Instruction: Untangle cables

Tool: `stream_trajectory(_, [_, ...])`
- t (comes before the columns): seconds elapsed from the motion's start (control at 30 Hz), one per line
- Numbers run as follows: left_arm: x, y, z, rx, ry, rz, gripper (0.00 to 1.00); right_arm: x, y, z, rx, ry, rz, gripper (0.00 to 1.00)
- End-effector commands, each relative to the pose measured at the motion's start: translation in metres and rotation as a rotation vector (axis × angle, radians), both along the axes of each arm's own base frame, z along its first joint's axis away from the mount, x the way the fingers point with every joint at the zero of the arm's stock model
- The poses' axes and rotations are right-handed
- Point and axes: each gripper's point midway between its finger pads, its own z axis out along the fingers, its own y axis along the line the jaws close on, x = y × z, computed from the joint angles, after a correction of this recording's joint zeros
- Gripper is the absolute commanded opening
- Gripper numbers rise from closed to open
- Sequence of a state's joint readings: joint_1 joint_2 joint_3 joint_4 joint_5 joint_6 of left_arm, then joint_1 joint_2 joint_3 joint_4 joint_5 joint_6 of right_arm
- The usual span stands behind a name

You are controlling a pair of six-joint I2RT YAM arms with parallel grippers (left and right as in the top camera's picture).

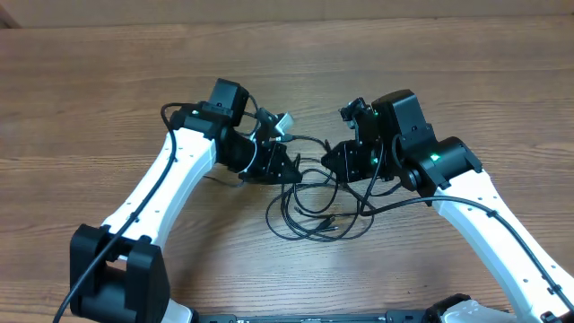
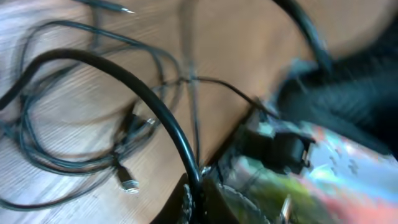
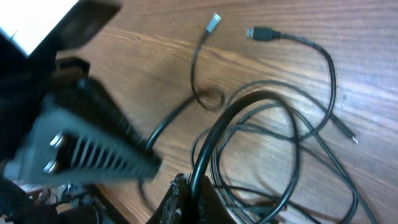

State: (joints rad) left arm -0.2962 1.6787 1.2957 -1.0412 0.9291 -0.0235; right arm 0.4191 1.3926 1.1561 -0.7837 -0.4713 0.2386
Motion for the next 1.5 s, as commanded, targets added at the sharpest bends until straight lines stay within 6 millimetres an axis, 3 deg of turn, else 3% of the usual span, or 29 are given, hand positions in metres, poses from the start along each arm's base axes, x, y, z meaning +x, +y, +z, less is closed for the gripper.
stream_trajectory(0.0, [-0.015,-0.001,0.055,-0.278,-0.238,-0.153,0.04,0.005,0.003,-0.001,0.007,-0.008,-0.004,0.04])
stream_trajectory(0.07, [-0.025,0.005,0.085,-0.4,-0.363,-0.192,0.04,0.009,0.004,-0.001,0.026,0.019,-0.044,0.04])
stream_trajectory(0.2, [-0.036,0.01,0.104,-0.434,-0.489,-0.234,0.04,0.009,0.012,0.005,0.105,0.093,-0.106,0.04])
stream_trajectory(0.4, [-0.044,0.015,0.1,-0.366,-0.513,-0.254,0.04,-0.004,0.034,0.026,0.281,0.225,-0.081,0.04])
stream_trajectory(0.67, [-0.043,0.02,0.097,-0.345,-0.486,-0.232,0.04,0.002,0.03,0.023,0.198,0.027,0.048,0.04])
stream_trajectory(0.87, [-0.037,0.025,0.129,-0.522,-0.485,-0.157,0.04,0.002,0.031,0.024,0.193,-0.008,0.088,0.04])
stream_trajectory(1.0, [-0.028,0.036,0.136,-0.535,-0.287,-0.016,0.05,-0.005,0.038,0.032,0.2,-0.158,0.274,0.04])
stream_trajectory(1.17, [-0.017,0.052,0.137,-0.517,-0.089,0.134,0.04,0.004,0.042,0.042,0.201,-0.278,0.325,0.04])
stream_trajectory(1.33, [-0.017,0.054,0.153,-0.615,-0.071,0.142,0.04,0.011,0.046,0.052,0.225,-0.333,0.324,0.04])
stream_trajectory(1.47, [-0.017,0.054,0.155,-0.623,-0.069,0.14,0.04,0.012,0.047,0.053,0.232,-0.331,0.314,0.04])
